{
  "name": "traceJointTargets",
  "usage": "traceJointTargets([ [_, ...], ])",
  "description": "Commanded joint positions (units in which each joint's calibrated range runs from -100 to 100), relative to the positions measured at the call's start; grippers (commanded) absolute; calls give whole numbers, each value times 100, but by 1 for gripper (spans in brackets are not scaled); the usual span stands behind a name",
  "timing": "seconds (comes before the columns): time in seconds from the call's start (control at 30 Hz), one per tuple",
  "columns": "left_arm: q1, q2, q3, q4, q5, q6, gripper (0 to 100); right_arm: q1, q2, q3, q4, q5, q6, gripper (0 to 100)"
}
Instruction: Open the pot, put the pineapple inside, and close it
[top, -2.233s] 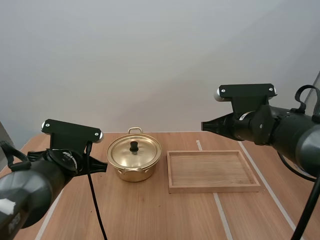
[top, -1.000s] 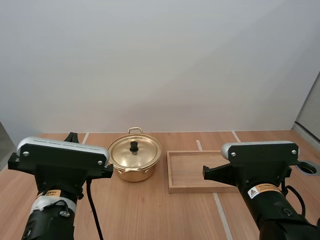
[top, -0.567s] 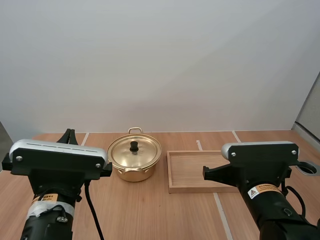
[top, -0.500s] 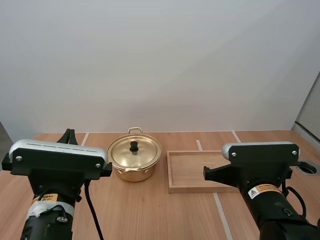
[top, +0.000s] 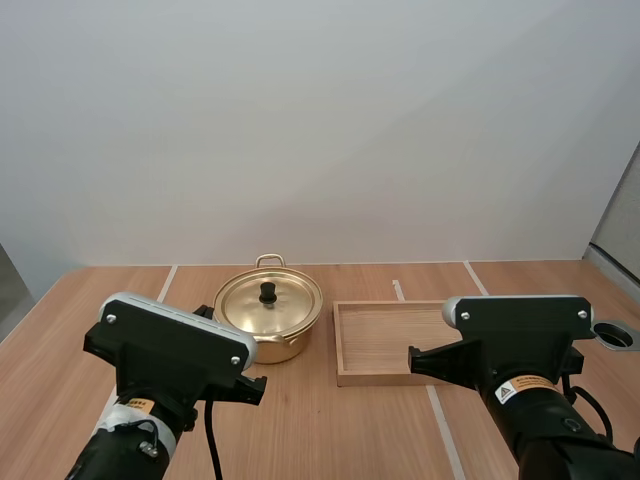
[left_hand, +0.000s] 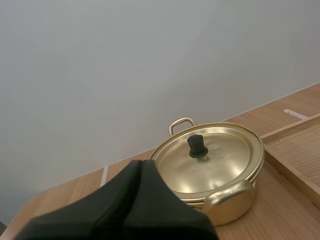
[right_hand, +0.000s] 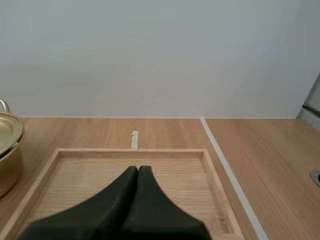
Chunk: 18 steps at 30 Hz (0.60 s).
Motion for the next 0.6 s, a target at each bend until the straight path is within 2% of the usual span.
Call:
traceJointTargets([
  [0.0,-19,-46,5,-75,122,-9,0,-25,-42,36,26,294,15,0],
  [0.23,-19,-46,5,79,1417,-9,0,-25,-42,36,26,268,15,0],
  [0.57,-19,-46,5,-27,1339,-95,0,-25,-42,36,26,268,15,0],
])
